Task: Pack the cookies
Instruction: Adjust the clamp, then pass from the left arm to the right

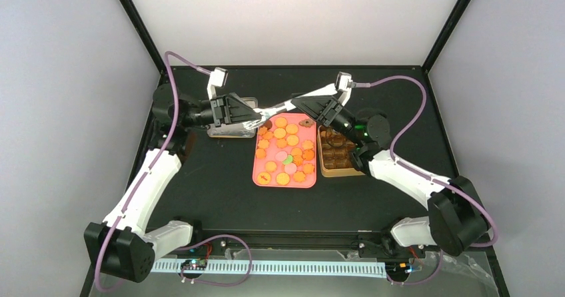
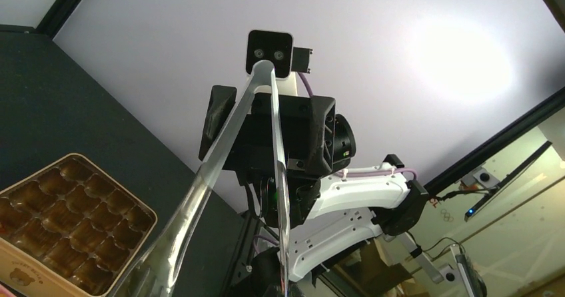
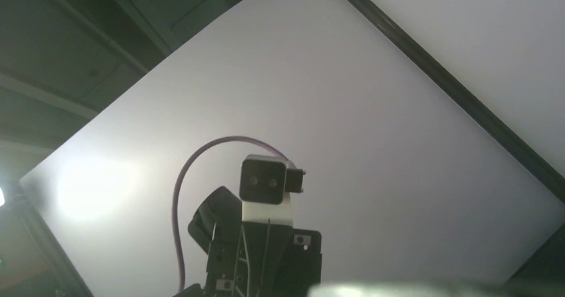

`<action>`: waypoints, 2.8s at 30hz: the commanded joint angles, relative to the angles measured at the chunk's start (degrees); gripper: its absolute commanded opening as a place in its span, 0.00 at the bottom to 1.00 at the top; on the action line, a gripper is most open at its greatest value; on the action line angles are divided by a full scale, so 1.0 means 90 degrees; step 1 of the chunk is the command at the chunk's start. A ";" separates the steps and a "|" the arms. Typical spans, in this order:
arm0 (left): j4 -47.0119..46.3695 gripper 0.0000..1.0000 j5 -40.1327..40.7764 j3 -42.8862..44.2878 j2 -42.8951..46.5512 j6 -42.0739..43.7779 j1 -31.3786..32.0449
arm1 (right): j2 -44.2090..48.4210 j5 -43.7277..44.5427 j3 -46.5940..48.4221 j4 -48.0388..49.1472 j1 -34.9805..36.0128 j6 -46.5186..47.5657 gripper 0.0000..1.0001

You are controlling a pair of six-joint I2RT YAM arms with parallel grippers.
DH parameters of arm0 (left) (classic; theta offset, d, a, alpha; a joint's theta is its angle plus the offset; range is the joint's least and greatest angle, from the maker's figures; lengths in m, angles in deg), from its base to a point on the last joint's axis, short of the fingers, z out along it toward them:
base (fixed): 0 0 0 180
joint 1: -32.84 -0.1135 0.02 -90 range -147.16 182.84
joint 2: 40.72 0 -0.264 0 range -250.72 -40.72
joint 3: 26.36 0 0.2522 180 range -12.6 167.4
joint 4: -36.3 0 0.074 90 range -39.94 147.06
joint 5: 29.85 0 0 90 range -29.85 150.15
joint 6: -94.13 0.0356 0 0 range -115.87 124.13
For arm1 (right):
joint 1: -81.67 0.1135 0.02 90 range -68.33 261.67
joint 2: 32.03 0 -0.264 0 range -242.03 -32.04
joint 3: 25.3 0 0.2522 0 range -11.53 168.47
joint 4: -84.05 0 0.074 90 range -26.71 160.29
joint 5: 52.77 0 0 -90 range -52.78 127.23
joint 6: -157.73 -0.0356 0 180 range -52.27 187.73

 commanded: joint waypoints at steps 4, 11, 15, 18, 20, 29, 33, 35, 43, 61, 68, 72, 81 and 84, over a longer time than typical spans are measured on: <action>0.0534 0.01 0.0205 0.0069 0.0245 0.1133 0.0145 | -0.0247 -0.0071 0.0292 -0.0445 0.0145 -0.0156 0.57; 0.2033 0.02 0.0314 0.0271 0.0241 0.2777 0.0169 | -0.0575 -0.0605 0.0528 -0.0367 0.0145 -0.0417 0.55; 0.1973 0.01 0.0308 0.0238 0.0273 0.2726 0.0169 | -0.0971 -0.1185 0.0707 0.0435 0.0145 -0.0986 0.70; 0.2150 0.02 0.0320 0.0250 0.0285 0.3011 0.0169 | -0.0887 -0.1033 0.0612 0.0394 0.0146 -0.0928 0.66; 0.2659 0.02 0.0385 0.0310 0.0281 0.3586 0.0169 | -0.0762 -0.1032 0.0655 0.0019 0.0144 -0.0706 0.59; 0.3915 0.10 0.0518 0.0382 0.0388 0.4893 0.0186 | -0.0145 -0.1061 0.0904 -0.2011 0.0153 0.0634 0.26; 0.3870 0.18 0.0395 0.0223 0.0372 0.4856 0.0336 | -0.0127 -0.1096 0.0892 -0.1943 0.0183 0.0628 0.25; 0.3909 0.22 0.0326 0.0159 0.0340 0.4896 0.0469 | -0.0127 -0.1090 0.0921 -0.1990 0.0212 0.0683 0.26; 0.4595 0.30 0.0129 0.0233 0.0076 0.5267 0.0889 | -0.0022 -0.1057 0.1005 -0.2336 0.0306 0.0987 0.26; 0.4574 0.01 -0.0130 0.0208 -0.0063 0.5198 0.0892 | 0.0058 -0.1355 0.1030 -0.2633 0.0359 0.1173 0.71; 0.4257 0.02 -0.0511 0.0294 -0.0020 0.4699 0.0880 | 0.0474 -0.1136 0.0563 -0.2901 0.0320 0.1414 1.00; 0.3894 0.02 -0.0519 0.0280 0.0115 0.4344 0.0882 | 0.0909 -0.0691 0.0138 -0.3068 0.0195 0.1439 1.00; 0.3641 0.02 -0.0486 0.0237 0.0247 0.4354 0.0886 | 0.0429 -0.1492 0.0236 -0.2434 0.0176 0.0921 0.92; 0.3851 0.02 -0.0406 0.0239 0.0291 0.4742 0.0889 | 0.0086 -0.1951 0.0516 -0.2066 0.0173 0.0685 0.85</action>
